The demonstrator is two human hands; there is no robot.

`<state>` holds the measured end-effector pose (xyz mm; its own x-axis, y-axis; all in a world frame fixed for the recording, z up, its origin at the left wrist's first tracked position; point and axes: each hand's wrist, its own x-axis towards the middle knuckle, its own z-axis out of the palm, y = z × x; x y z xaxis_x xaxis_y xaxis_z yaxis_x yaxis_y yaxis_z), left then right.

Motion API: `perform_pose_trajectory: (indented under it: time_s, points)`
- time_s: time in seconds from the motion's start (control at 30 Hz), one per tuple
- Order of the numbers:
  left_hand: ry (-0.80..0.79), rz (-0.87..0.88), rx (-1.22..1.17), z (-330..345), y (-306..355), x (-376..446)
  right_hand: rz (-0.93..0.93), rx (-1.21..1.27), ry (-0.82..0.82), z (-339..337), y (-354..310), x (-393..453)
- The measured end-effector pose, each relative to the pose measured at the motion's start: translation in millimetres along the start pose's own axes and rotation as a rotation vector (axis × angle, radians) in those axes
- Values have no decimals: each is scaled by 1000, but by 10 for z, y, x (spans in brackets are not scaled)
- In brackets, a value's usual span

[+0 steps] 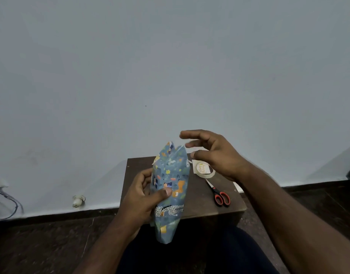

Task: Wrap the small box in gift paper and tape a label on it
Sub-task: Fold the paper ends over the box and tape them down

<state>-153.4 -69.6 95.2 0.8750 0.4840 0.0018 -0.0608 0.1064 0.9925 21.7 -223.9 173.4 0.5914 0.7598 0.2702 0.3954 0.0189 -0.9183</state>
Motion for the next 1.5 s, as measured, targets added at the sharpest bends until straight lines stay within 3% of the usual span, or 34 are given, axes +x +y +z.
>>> perform_pose_trajectory:
  time_s: [0.17, 0.23, 0.33, 0.53, 0.7, 0.83, 0.97, 1.17, 1.5]
  points:
    - [-69, 39, 89, -12, -7, -19, -48, -560, -436, -129, -367, 184]
    - [-73, 54, 100, -25, -8, -15, -130, -793, -458, -172, -438, 221]
    - [-55, 56, 91, -40, -14, 4, -249, -916, -382, -282, -445, 213]
    - [-31, 49, 94, -66, -40, 26, -219, -825, -346, -331, -497, 144]
    - [2, 43, 128, -76, -64, 41, -10, -679, -447, -265, -671, 118]
    - [7, 38, 168, -58, -77, 38, 37, -593, -417, -195, -653, 106]
    - [23, 18, 178, -43, -75, 31, -18, -669, -367, -191, -534, 94]
    - [52, -40, 94, -31, -40, 36, -315, -663, -232, -155, -413, -16]
    - [35, -55, 57, -11, 3, 1, -211, -487, -100, -66, -326, -38]
